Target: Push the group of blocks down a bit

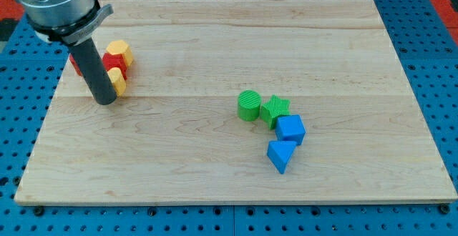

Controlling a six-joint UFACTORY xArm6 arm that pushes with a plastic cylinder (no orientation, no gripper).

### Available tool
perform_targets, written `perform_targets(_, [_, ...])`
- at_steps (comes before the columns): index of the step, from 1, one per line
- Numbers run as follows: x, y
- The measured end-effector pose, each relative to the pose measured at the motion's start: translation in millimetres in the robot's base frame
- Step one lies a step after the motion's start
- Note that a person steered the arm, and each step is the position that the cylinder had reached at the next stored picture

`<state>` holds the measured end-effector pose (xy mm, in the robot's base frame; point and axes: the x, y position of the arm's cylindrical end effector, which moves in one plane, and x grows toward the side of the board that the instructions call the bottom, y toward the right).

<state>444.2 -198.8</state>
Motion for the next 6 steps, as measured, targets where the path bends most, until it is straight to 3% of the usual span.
perform_targets(1, [4, 18])
perform_targets(3, [-23, 250])
perform_targets(4, [43, 289])
perform_targets(5, [68, 279])
perform_targets(6, [44, 271])
